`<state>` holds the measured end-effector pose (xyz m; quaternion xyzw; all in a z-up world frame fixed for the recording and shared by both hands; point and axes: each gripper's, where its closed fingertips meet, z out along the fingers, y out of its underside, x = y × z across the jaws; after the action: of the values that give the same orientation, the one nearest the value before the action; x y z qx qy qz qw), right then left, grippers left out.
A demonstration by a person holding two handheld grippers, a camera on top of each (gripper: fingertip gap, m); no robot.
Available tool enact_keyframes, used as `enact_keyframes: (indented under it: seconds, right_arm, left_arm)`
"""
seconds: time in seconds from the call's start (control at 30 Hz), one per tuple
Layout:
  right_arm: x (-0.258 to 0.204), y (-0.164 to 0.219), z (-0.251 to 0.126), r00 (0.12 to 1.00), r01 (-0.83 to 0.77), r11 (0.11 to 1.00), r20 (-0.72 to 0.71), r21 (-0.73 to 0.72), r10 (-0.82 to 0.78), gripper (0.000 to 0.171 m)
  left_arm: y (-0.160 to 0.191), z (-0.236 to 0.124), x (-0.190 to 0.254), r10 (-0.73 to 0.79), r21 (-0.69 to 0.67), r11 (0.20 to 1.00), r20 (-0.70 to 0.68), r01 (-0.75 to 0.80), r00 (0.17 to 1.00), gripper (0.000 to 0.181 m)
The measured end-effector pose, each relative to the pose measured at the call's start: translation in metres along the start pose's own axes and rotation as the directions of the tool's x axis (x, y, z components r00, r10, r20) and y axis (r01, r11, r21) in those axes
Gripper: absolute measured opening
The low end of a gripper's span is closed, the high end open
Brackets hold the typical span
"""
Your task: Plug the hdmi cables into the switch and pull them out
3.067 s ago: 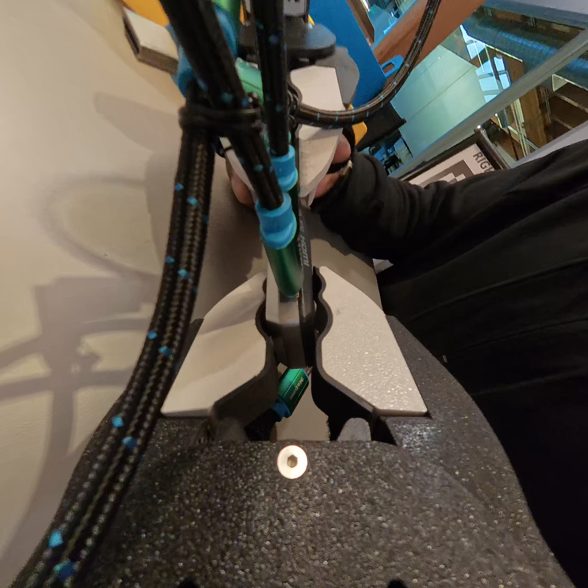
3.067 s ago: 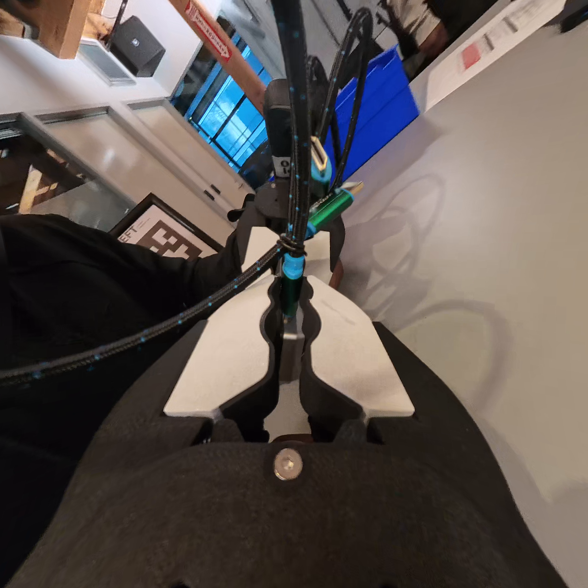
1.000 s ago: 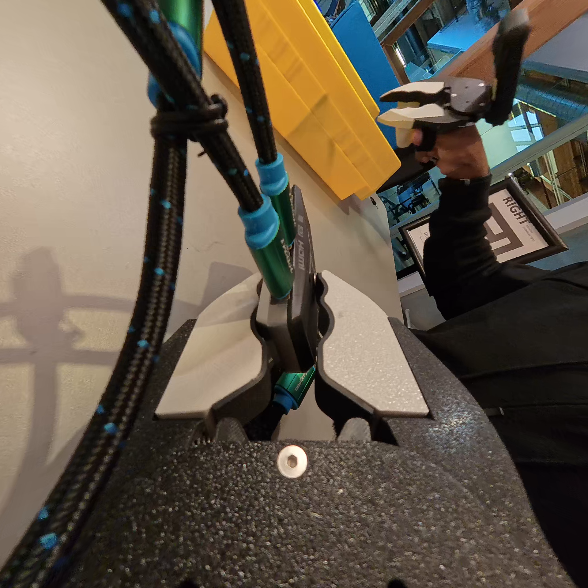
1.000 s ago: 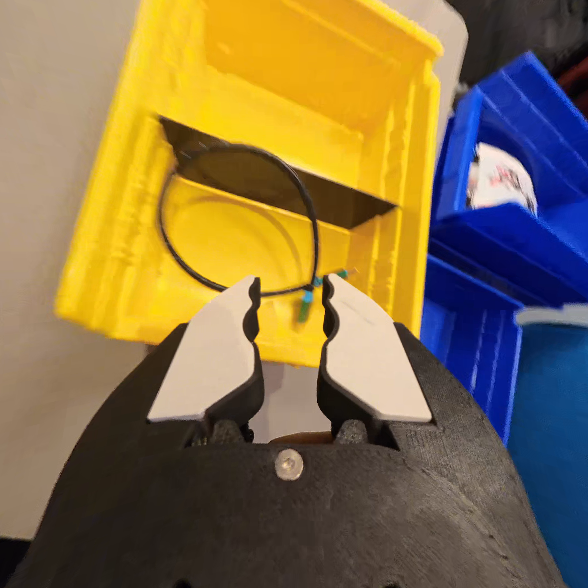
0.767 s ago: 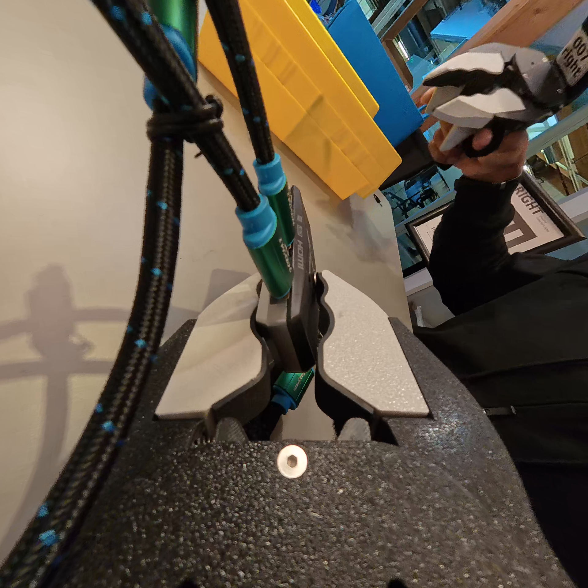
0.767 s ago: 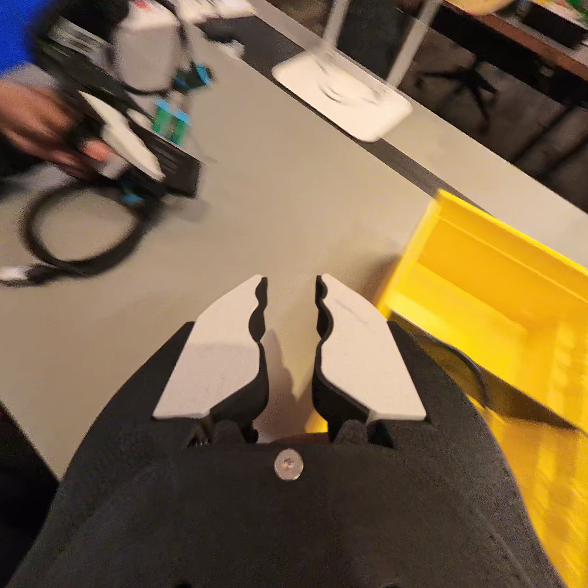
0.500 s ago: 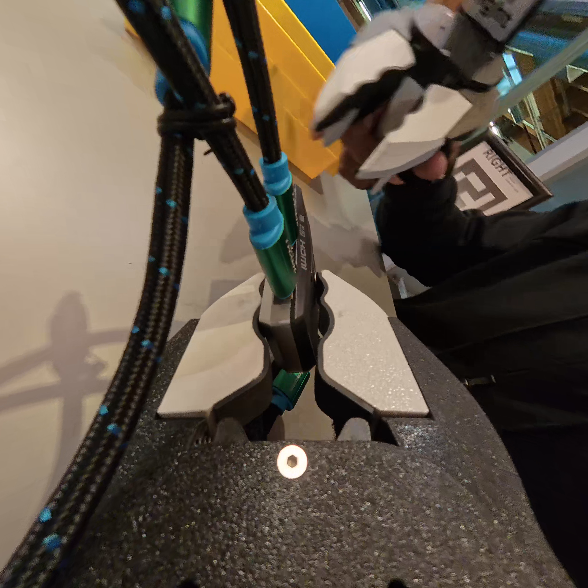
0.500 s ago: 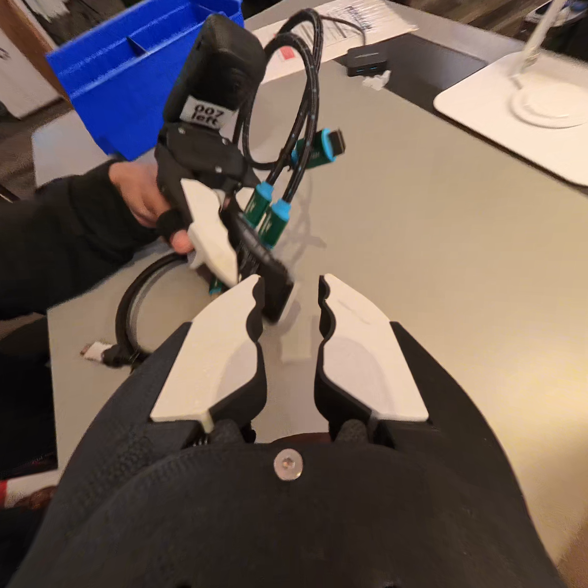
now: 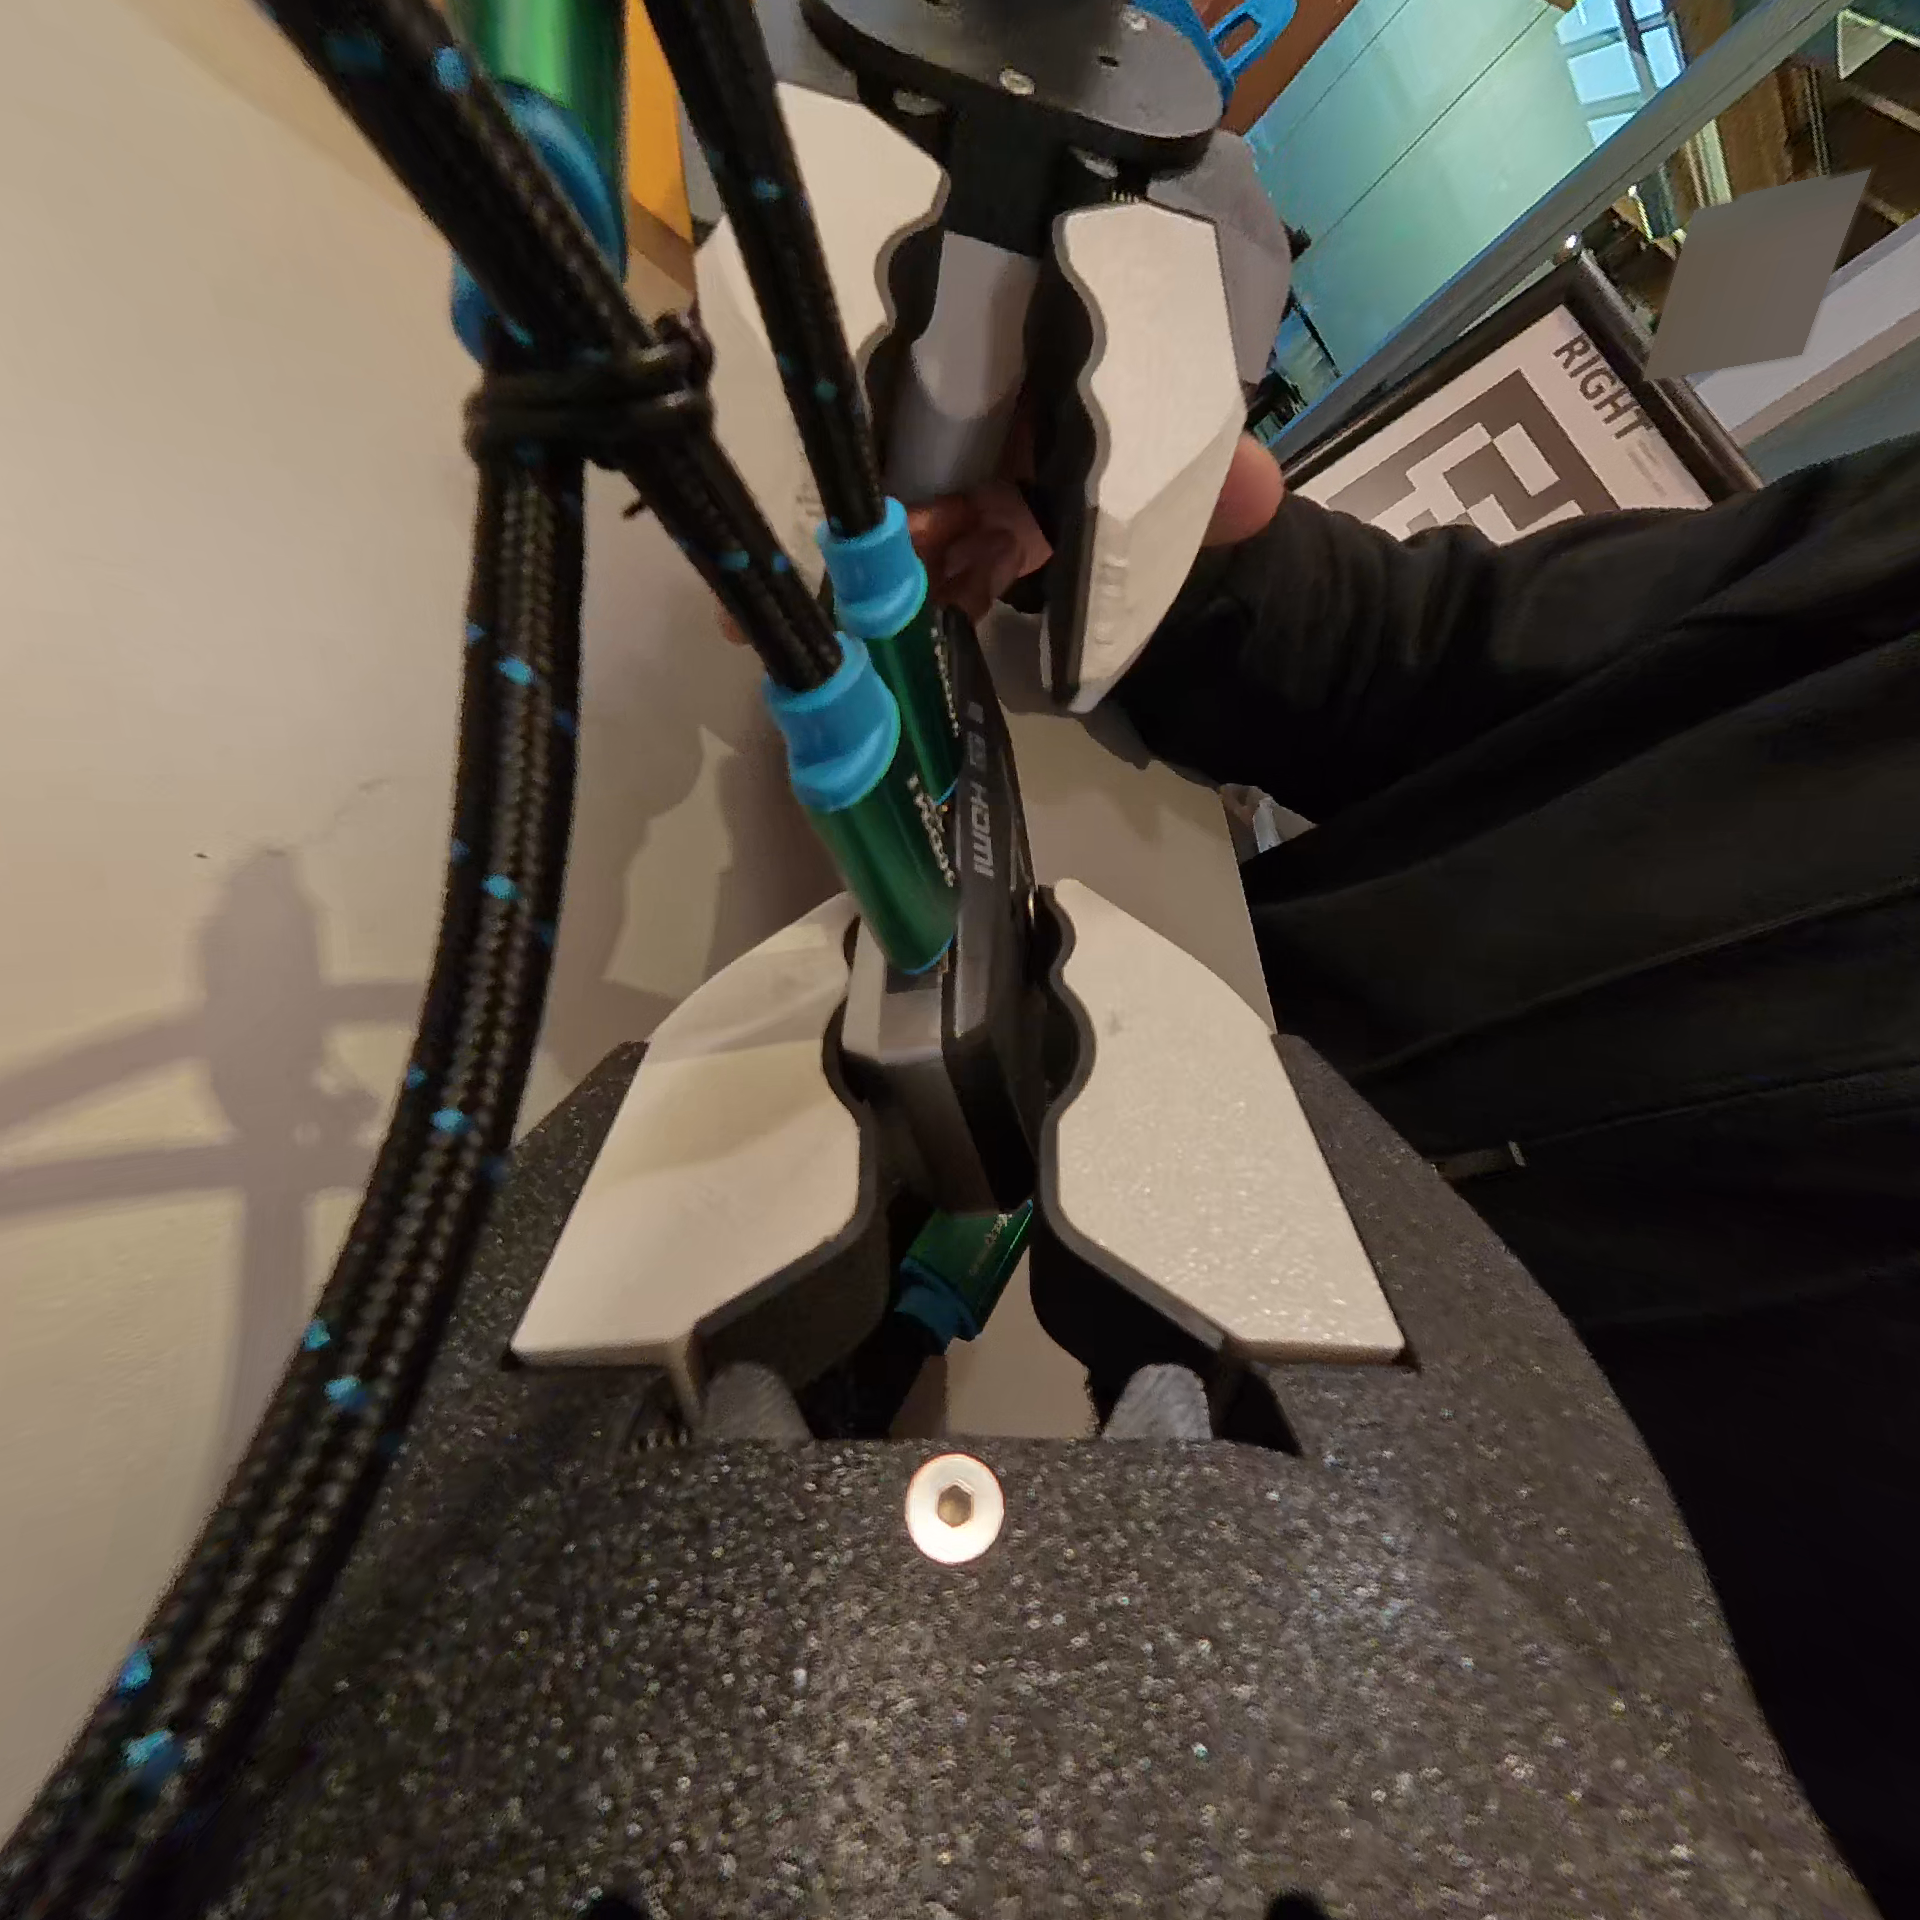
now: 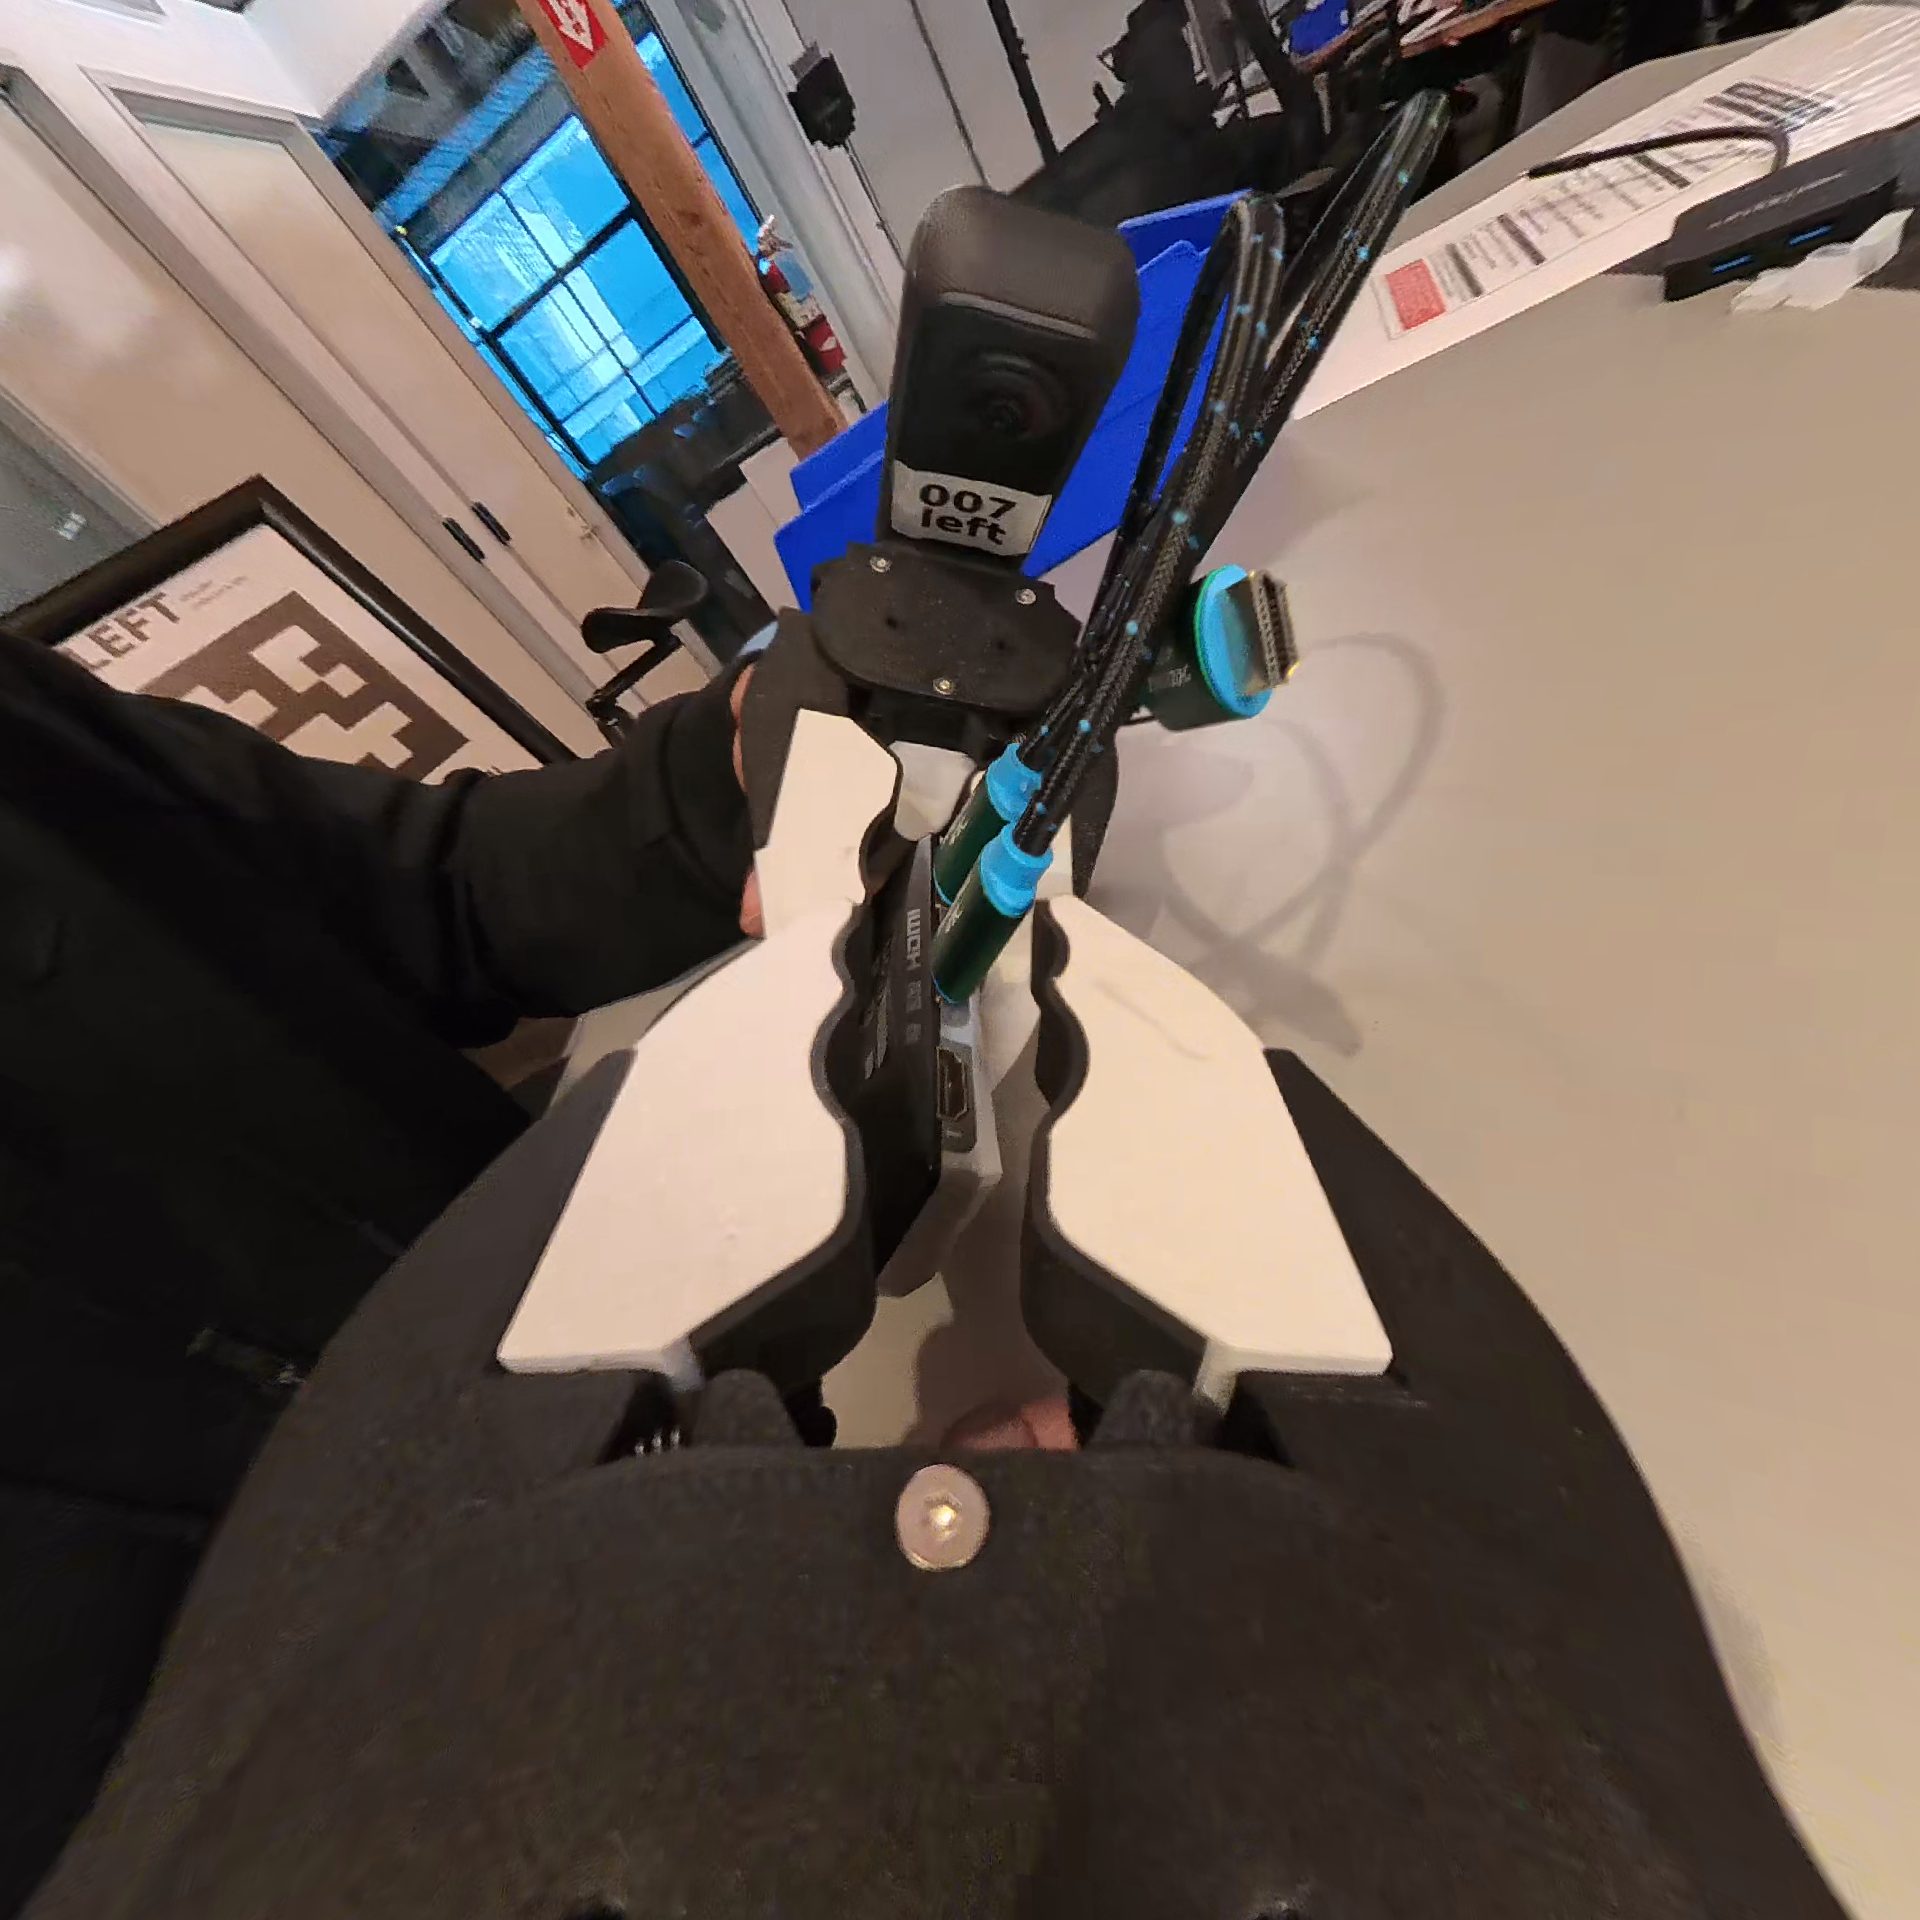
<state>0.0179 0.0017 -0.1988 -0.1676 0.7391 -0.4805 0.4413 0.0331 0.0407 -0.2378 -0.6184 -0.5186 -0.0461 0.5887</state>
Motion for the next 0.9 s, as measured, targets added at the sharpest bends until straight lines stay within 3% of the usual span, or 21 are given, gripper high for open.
enact_keyframes:
  seconds: [0.23,0.47,0.9]
  right_arm:
    - [0.001,-0.001,-0.007,0.987,-0.130,0.990,0.104,0.052,0.124,0.025]
    - [-0.001,0.017,0.005,0.992,-0.107,0.992,0.065,-0.069,0.111,0.024]
    - [-0.005,0.008,0.003,0.993,-0.087,0.996,0.077,-0.003,0.087,0.013]
  left_arm:
    - [0.003,0.004,0.000,-0.003,-0.021,1.000,0.015,0.003,1.000,0.030]
    - [0.003,0.010,0.002,0.030,-0.030,0.999,0.040,-0.029,0.999,0.032]
    - [-0.003,0.017,0.005,-0.007,0.024,1.000,0.022,0.006,1.000,0.026]
